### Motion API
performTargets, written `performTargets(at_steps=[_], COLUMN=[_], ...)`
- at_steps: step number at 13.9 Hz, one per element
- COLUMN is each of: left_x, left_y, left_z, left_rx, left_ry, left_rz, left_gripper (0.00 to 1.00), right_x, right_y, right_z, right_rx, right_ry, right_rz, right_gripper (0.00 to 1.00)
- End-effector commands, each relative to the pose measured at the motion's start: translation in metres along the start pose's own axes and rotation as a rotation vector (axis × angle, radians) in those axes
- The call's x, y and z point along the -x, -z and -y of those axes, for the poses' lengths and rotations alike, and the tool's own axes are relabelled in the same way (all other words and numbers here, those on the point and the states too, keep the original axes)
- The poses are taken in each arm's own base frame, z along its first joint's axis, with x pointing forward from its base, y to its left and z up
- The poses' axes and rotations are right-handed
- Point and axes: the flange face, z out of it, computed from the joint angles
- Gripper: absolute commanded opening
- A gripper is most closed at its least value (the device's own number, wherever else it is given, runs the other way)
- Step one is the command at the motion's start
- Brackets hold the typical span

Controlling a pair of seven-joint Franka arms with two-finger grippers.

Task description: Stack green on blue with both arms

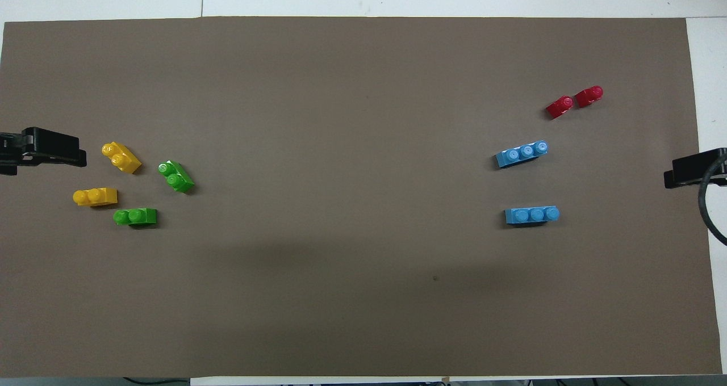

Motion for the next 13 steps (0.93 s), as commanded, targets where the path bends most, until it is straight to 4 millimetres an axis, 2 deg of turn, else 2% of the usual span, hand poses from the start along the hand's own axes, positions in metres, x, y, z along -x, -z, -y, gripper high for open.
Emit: performTargets(at_steps=[1, 8, 10, 13], left_x=[0.0060, 0.0063, 0.0063, 0.0111], left_y=[-0.0004, -0.0007, -0.0022, -0.0040], left_z=[-0.0005, -0.0006, 0.0017, 0.0047], left_rx=[-0.011, -0.010, -0.009, -0.011], left_ry=[-0.010, -0.007, 0.001, 0.009], left_rz=[-0.016, -0.013, -0.008, 0.006], left_gripper=[1.00, 1.00, 1.00, 1.00], right_x=[0.0044, 0.0072, 0.0087, 0.0102], right_y=[0.0013, 0.0030, 0.0068, 0.0058], right_z=[-0.0019, 0.0010, -0.0066, -0.0078], right_rx=[0.010, 0.005, 0.001, -0.004], right_ry=[0.017, 0.019, 0.007, 0.006], right_rz=[-0.009, -0.008, -0.023, -0.017], right_gripper=[1.00, 1.00, 1.00, 1.00])
